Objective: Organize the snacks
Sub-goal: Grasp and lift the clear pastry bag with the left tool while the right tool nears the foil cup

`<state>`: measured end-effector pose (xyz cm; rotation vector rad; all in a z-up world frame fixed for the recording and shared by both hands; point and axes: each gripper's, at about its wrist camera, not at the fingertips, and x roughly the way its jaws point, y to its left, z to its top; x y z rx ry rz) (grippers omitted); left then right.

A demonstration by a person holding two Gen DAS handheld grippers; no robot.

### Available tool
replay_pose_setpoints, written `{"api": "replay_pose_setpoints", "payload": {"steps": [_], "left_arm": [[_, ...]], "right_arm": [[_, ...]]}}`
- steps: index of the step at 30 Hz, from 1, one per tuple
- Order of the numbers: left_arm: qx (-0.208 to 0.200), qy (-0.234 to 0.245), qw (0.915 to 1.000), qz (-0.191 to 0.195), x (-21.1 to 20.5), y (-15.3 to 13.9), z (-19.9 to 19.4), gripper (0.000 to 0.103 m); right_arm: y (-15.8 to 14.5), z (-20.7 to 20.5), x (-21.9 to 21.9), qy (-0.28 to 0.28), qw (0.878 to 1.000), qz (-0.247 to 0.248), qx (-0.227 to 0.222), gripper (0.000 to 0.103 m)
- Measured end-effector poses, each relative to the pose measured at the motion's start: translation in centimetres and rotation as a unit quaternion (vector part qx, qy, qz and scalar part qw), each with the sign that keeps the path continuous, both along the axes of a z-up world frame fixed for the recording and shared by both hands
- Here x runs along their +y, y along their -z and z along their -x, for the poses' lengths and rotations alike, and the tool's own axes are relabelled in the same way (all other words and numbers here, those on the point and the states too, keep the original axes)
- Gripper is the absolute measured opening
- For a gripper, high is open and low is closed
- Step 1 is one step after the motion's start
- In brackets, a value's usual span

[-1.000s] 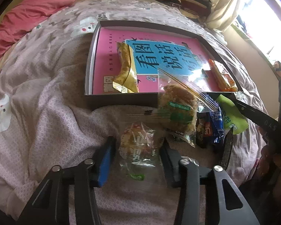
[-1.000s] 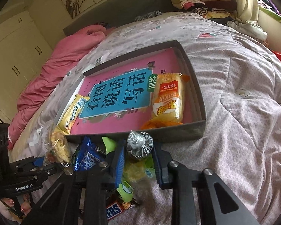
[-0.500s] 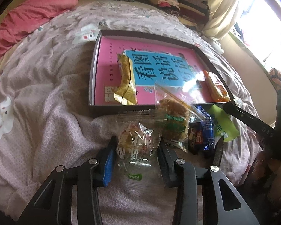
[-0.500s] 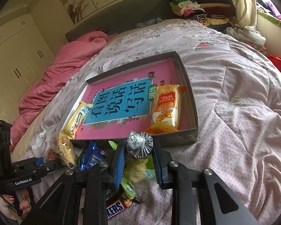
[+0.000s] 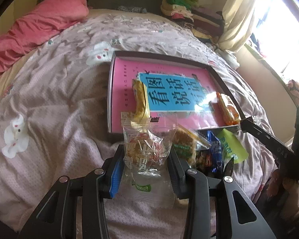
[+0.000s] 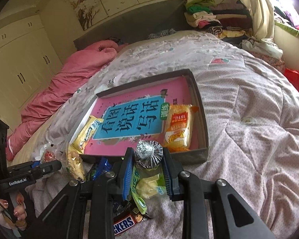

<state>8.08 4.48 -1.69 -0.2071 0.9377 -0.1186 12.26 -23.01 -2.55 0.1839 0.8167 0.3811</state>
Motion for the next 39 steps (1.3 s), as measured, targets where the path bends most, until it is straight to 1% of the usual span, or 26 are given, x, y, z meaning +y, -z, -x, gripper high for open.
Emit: {"api": "replay_pose_setpoints", "payload": {"steps": [11, 12, 16, 17, 18, 22, 25, 29, 31, 32, 34, 36, 39], "left_arm": [[-0.022, -0.008, 0.9997, 0.001, 0.4, -1.9, 0.0, 0.042], [-0.024, -0.009, 0.9997, 0.001, 0.3, -2.2, 0.0, 0.042], [-0.031, -0.008, 0.9995, 0.003, 0.0, -2.7, -0.2, 0.042], [-0.031, -0.007, 0.9995, 0.003, -0.1, -2.7, -0.3, 0.042], [-0.03, -0.006, 0.9995, 0.003, -0.3, -2.6, -0.3, 0.042], [-0.03, -0.001, 0.9995, 0.003, -0.8, -2.5, -0.4, 0.042], [-0.032, 0.002, 0.9995, 0.006, -0.9, -2.6, -0.5, 0.042], [-0.038, 0.003, 0.9992, 0.009, -0.9, -3.0, -0.9, 0.042], [-0.042, 0.004, 0.999, 0.013, -1.0, -3.2, -1.2, 0.042], [-0.045, 0.006, 0.9989, 0.013, -1.1, -3.4, -1.4, 0.042], [-0.051, 0.01, 0.9986, 0.008, -1.4, -3.7, -1.7, 0.042], [-0.053, 0.013, 0.9984, 0.01, -1.7, -3.9, -2.2, 0.042], [-0.055, 0.019, 0.9982, 0.011, -2.1, -3.9, -2.8, 0.042]], "right_arm": [[-1.4, 0.4, -0.1, 0.002, 1.0, -0.001, -0.029, 0.028], [-1.5, 0.4, -0.2, 0.003, 1.0, -0.001, -0.031, 0.025], [-2.1, 0.6, -0.2, 0.0, 0.999, 0.004, -0.047, 0.021], [-2.0, 0.5, -0.1, -0.001, 0.999, 0.011, -0.046, 0.018], [-1.9, 0.4, 0.0, -0.001, 0.999, 0.016, -0.043, 0.017], [-1.2, 0.0, -0.4, 0.004, 1.0, 0.003, -0.02, 0.017], [-0.9, 0.1, -1.1, 0.014, 1.0, -0.008, -0.011, 0.017], [0.1, -0.3, -2.5, 0.024, 0.998, -0.043, 0.024, 0.018], [0.6, -0.4, -2.9, 0.032, 0.998, -0.044, 0.039, 0.018], [0.8, -0.4, -3.1, 0.034, 0.997, -0.046, 0.044, 0.02], [1.5, -0.5, -3.5, 0.041, 0.996, -0.051, 0.061, 0.028], [2.2, -0.7, -3.7, 0.045, 0.994, -0.055, 0.078, 0.039], [2.6, -0.9, -3.6, 0.045, 0.994, -0.057, 0.087, 0.047]]}}
